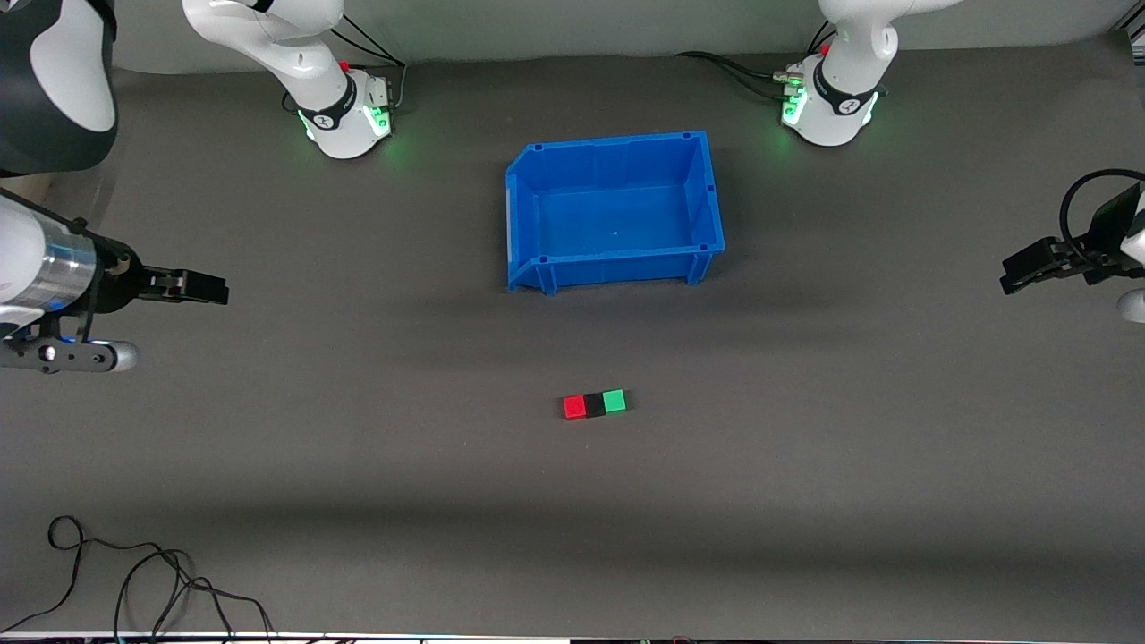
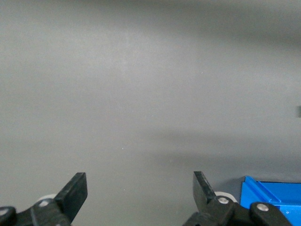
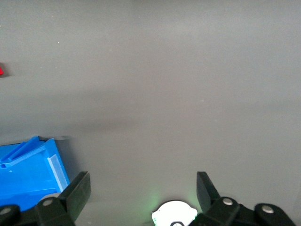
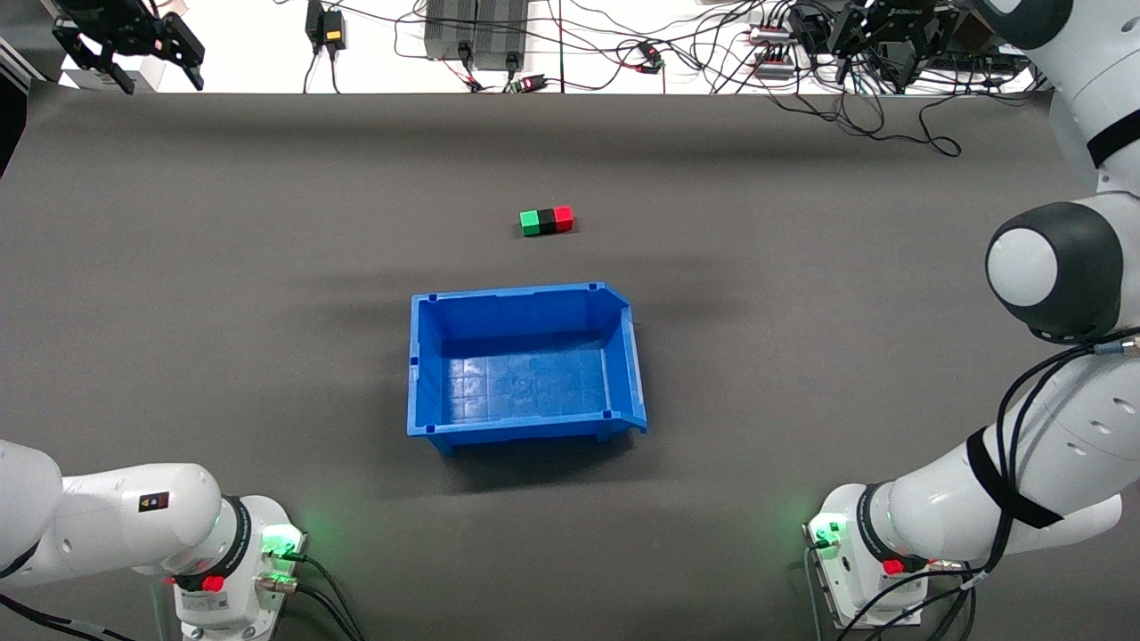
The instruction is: Attach green and red cubes to black cube
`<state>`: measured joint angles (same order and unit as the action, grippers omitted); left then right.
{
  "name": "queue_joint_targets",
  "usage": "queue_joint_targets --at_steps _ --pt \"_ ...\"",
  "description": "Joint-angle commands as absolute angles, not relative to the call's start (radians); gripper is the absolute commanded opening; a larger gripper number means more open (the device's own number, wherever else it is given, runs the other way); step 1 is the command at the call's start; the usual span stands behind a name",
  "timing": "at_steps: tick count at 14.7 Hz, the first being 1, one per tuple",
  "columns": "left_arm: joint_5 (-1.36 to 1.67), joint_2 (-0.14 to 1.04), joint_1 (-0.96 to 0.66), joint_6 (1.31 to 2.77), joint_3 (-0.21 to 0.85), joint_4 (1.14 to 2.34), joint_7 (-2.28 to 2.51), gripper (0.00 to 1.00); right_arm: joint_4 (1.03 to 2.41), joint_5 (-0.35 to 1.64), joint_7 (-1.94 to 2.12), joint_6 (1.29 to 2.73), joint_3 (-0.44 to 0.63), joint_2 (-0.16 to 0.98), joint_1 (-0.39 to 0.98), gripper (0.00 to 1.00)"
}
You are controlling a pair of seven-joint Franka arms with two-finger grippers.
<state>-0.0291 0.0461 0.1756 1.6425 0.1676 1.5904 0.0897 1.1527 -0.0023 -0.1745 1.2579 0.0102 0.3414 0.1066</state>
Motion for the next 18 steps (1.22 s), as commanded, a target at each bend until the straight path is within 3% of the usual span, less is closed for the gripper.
queue_joint_targets --at_steps 1,3,6,18 --pt "-0.031 0.098 0.161 1.632 0.164 1.52 0.074 1.0 1.349 -0.012 -0.124 1.407 0.021 0.214 0.121 1.0" --pt "-0.031 0.104 0.161 1.629 0.164 1.519 0.065 1.0 1.461 -0.012 -0.101 1.515 0.021 0.144 0.121 1.0" --pt "-0.031 0.106 0.176 1.623 0.161 1.523 0.045 1.0 1.525 -0.014 -0.098 1.591 0.021 0.107 0.121 1.0" --pt "-0.018 0.124 0.169 1.643 0.16 1.525 0.023 1.0 1.597 -0.018 -0.043 1.598 0.017 -0.009 0.071 1.0"
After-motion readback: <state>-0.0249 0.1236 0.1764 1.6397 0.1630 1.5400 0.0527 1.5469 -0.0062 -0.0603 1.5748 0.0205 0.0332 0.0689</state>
